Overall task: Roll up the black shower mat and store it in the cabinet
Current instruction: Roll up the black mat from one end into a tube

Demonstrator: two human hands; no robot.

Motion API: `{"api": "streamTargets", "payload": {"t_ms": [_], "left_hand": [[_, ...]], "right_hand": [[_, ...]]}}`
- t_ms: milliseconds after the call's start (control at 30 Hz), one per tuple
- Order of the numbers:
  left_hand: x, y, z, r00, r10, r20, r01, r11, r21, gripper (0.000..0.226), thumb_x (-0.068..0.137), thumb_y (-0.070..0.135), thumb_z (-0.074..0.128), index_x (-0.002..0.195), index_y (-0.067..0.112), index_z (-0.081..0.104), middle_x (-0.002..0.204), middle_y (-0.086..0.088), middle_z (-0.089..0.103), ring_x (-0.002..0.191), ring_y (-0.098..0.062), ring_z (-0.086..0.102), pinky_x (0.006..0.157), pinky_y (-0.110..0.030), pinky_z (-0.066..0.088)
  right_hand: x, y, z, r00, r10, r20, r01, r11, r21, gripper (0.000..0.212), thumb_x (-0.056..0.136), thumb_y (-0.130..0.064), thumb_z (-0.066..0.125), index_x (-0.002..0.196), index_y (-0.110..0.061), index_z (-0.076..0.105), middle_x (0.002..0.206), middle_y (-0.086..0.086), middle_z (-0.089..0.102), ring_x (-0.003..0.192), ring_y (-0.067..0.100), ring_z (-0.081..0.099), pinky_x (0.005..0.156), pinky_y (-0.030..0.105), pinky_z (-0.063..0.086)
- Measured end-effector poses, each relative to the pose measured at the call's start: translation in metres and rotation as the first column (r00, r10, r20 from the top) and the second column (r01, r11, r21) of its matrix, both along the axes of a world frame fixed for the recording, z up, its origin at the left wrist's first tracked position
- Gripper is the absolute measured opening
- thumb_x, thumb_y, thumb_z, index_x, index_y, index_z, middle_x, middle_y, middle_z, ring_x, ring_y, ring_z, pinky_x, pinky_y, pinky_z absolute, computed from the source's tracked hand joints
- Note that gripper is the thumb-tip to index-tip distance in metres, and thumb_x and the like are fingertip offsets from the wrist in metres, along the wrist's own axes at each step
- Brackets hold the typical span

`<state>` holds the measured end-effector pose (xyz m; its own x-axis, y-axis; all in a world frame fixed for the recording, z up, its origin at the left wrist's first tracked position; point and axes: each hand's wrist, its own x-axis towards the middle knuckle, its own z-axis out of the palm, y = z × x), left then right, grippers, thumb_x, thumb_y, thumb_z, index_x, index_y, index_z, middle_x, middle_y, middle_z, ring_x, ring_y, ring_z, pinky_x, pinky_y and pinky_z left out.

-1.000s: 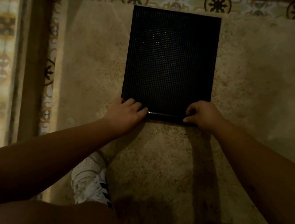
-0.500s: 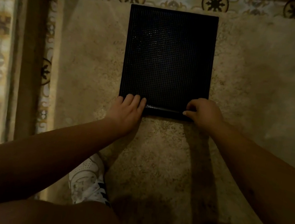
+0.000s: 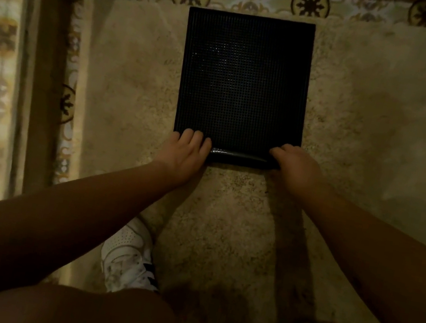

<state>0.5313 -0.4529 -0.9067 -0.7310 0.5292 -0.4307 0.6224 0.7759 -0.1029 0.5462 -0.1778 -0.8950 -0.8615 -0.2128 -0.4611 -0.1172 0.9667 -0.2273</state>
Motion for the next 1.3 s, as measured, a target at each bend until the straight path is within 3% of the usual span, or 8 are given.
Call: {"api": "streamTargets", "payload": {"t_ms": [133, 367, 533, 733, 933, 1033, 1133, 1300], "left_hand": [[-0.014, 0.002, 0.003, 0.999, 0.026, 0.037, -0.028, 0.998, 0.05, 0.036, 0.088, 0.031, 0.051, 0.121, 0.015, 0.05, 0.112, -0.011, 0.052, 0.097, -0.03, 0.05, 0.073, -0.041, 0.044], [-0.028, -0.008, 0.008, 0.989, 0.087, 0.118, -0.115, 0.962, 0.249, 0.047, 0.088, 0.045, 0.057, 0.123, 0.014, 0.049, 0.112, -0.012, 0.059, 0.1, -0.031, 0.054, 0.078, -0.042, 0.045], [-0.027, -0.018, 0.011, 0.976, 0.116, 0.186, -0.17, 0.937, 0.306, 0.039, 0.089, 0.044, 0.057, 0.114, 0.014, 0.059, 0.106, -0.01, 0.063, 0.097, -0.029, 0.056, 0.078, -0.041, 0.048], [-0.033, -0.021, 0.014, 0.899, 0.2, 0.391, -0.352, 0.859, 0.372, 0.039, 0.087, 0.037, 0.065, 0.117, 0.012, 0.067, 0.107, -0.012, 0.065, 0.102, -0.029, 0.055, 0.085, -0.039, 0.046], [-0.046, -0.021, 0.011, 0.839, 0.235, 0.491, -0.437, 0.828, 0.351, 0.032, 0.087, 0.036, 0.066, 0.111, 0.015, 0.071, 0.105, -0.009, 0.069, 0.094, -0.025, 0.061, 0.078, -0.036, 0.05], [-0.045, -0.023, 0.006, 0.799, 0.291, 0.525, -0.524, 0.766, 0.373, 0.03, 0.088, 0.037, 0.064, 0.11, 0.018, 0.072, 0.105, -0.005, 0.07, 0.091, -0.019, 0.061, 0.076, -0.03, 0.048], [-0.042, -0.023, 0.004, 0.757, 0.337, 0.56, -0.601, 0.694, 0.396, 0.028, 0.09, 0.035, 0.062, 0.11, 0.018, 0.072, 0.105, -0.005, 0.07, 0.092, -0.019, 0.062, 0.077, -0.028, 0.047], [-0.031, -0.022, -0.002, 0.84, 0.322, 0.436, -0.519, 0.712, 0.473, 0.031, 0.094, 0.032, 0.056, 0.113, 0.013, 0.07, 0.107, -0.013, 0.059, 0.098, -0.026, 0.054, 0.082, -0.035, 0.044]], "right_hand": [[-0.021, 0.01, 0.004, 0.991, 0.008, 0.137, -0.001, 0.999, -0.049, 0.043, 0.084, -0.026, 0.068, 0.125, -0.016, 0.06, 0.118, 0.011, 0.06, 0.107, 0.03, 0.056, 0.086, 0.037, 0.046], [-0.043, 0.013, 0.003, 0.951, -0.111, 0.29, 0.137, 0.988, -0.069, 0.044, 0.078, -0.03, 0.077, 0.12, -0.023, 0.065, 0.119, 0.006, 0.062, 0.097, 0.019, 0.054, 0.073, 0.027, 0.041], [-0.053, 0.012, 0.004, 0.9, -0.034, 0.434, 0.079, 0.993, -0.087, 0.047, 0.076, -0.032, 0.078, 0.12, -0.021, 0.065, 0.119, 0.003, 0.062, 0.106, 0.02, 0.055, 0.082, 0.026, 0.04], [-0.054, 0.014, 0.003, 0.824, -0.07, 0.563, 0.211, 0.959, -0.19, 0.03, 0.076, -0.026, 0.079, 0.099, -0.022, 0.061, 0.102, 0.001, 0.064, 0.086, 0.013, 0.057, 0.065, 0.024, 0.042], [-0.034, 0.024, -0.007, 0.879, -0.182, 0.44, 0.322, 0.908, -0.269, 0.019, 0.081, -0.03, 0.074, 0.098, -0.025, 0.068, 0.102, -0.003, 0.057, 0.097, 0.016, 0.055, 0.071, 0.023, 0.041], [-0.017, 0.025, -0.014, 0.938, -0.261, 0.229, 0.307, 0.932, -0.194, 0.017, 0.084, -0.046, 0.065, 0.101, -0.04, 0.068, 0.106, -0.008, 0.043, 0.106, 0.014, 0.032, 0.088, 0.034, 0.026], [-0.016, 0.023, -0.015, 0.932, -0.318, 0.175, 0.34, 0.933, -0.117, 0.015, 0.085, -0.055, 0.058, 0.097, -0.05, 0.066, 0.106, -0.009, 0.041, 0.107, 0.017, 0.026, 0.086, 0.039, 0.018], [-0.013, 0.015, -0.017, 0.93, -0.356, 0.096, 0.36, 0.933, -0.026, 0.026, 0.087, -0.06, 0.05, 0.094, -0.037, 0.061, 0.109, -0.002, 0.045, 0.115, 0.026, 0.034, 0.092, 0.046, 0.023]]}}
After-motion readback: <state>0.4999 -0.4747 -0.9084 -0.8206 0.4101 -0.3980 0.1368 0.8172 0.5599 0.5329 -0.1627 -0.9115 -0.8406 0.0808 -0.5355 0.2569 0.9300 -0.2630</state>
